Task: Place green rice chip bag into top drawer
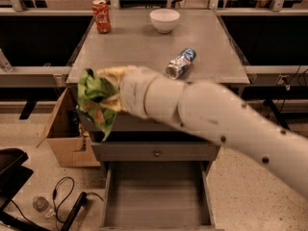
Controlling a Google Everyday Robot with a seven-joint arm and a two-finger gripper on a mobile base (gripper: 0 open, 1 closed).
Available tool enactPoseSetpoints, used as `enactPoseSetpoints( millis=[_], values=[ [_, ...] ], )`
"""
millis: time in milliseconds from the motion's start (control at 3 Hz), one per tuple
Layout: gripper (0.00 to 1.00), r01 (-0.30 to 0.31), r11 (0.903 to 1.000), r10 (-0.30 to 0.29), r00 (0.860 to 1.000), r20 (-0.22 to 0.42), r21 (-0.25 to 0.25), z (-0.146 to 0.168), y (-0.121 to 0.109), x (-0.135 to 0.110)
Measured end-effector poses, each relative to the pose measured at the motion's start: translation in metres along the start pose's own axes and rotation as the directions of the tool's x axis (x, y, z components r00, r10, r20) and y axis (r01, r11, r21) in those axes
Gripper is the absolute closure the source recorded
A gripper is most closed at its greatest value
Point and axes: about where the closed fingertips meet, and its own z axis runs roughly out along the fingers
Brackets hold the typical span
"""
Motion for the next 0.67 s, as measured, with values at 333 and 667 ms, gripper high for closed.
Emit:
enactPoseSetpoints(
  millis=[333, 667],
  values=[
    [1.0, -0.084, 0.9956, 0.084, 0.996, -0.006, 0.042, -0.0081, 0.0306, 0.0088],
    [1.0, -0.084, 0.9956, 0.084, 0.996, -0.006, 0.042, -0.0081, 0.0306, 0.0088]
  ],
)
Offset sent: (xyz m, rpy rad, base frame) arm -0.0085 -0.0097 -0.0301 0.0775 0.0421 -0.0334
